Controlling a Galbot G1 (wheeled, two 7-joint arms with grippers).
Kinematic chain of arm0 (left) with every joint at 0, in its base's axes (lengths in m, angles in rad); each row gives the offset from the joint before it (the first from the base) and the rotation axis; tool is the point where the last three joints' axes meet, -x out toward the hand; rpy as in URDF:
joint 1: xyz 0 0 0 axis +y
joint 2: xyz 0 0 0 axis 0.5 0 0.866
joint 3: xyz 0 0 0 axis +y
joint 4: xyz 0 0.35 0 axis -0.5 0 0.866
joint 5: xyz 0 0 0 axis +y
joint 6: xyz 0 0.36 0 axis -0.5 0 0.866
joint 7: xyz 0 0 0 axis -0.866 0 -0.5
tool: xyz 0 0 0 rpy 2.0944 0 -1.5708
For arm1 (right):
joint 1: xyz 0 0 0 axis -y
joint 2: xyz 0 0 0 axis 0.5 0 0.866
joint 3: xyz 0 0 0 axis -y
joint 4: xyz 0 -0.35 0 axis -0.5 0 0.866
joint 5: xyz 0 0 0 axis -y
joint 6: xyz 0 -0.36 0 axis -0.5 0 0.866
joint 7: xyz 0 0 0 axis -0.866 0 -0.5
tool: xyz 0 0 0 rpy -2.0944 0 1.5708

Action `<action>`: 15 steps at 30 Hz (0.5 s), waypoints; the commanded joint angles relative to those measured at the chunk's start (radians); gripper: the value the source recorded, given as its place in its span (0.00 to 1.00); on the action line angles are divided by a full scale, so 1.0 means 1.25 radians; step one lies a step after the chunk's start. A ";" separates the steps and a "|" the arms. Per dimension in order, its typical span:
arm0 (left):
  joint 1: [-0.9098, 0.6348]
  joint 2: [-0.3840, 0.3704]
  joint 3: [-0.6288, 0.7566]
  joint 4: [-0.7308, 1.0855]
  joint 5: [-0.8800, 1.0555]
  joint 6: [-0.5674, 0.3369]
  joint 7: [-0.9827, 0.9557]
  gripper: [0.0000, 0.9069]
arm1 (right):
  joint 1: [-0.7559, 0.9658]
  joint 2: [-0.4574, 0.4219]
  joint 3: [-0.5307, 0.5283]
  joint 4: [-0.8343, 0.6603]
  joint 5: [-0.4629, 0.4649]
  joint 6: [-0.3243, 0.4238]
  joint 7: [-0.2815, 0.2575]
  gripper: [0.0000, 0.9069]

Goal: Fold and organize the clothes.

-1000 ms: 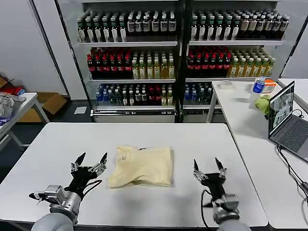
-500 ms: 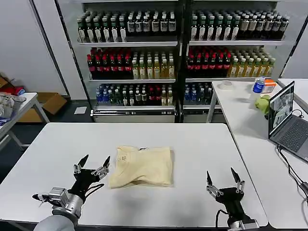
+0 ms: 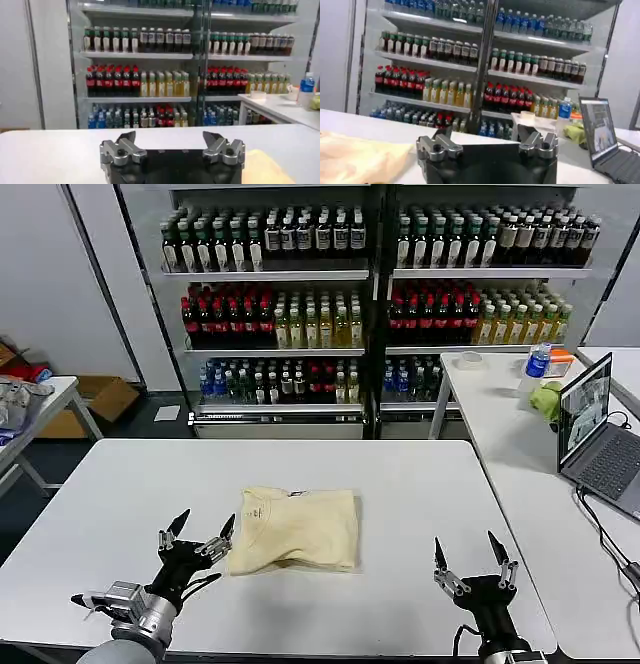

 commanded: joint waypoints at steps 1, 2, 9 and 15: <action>0.010 -0.008 0.001 -0.006 0.012 -0.002 0.006 1.00 | -0.015 -0.004 0.000 0.009 -0.004 0.007 0.006 1.00; 0.011 -0.008 0.001 -0.007 0.012 -0.002 0.007 1.00 | -0.013 -0.005 0.000 0.008 -0.003 0.007 0.006 1.00; 0.011 -0.012 0.000 -0.009 0.014 -0.003 0.010 1.00 | -0.003 -0.007 -0.007 0.004 -0.006 0.007 0.000 1.00; 0.011 -0.025 0.003 -0.013 0.017 -0.003 0.012 1.00 | -0.002 -0.003 -0.004 0.011 -0.022 0.012 -0.011 1.00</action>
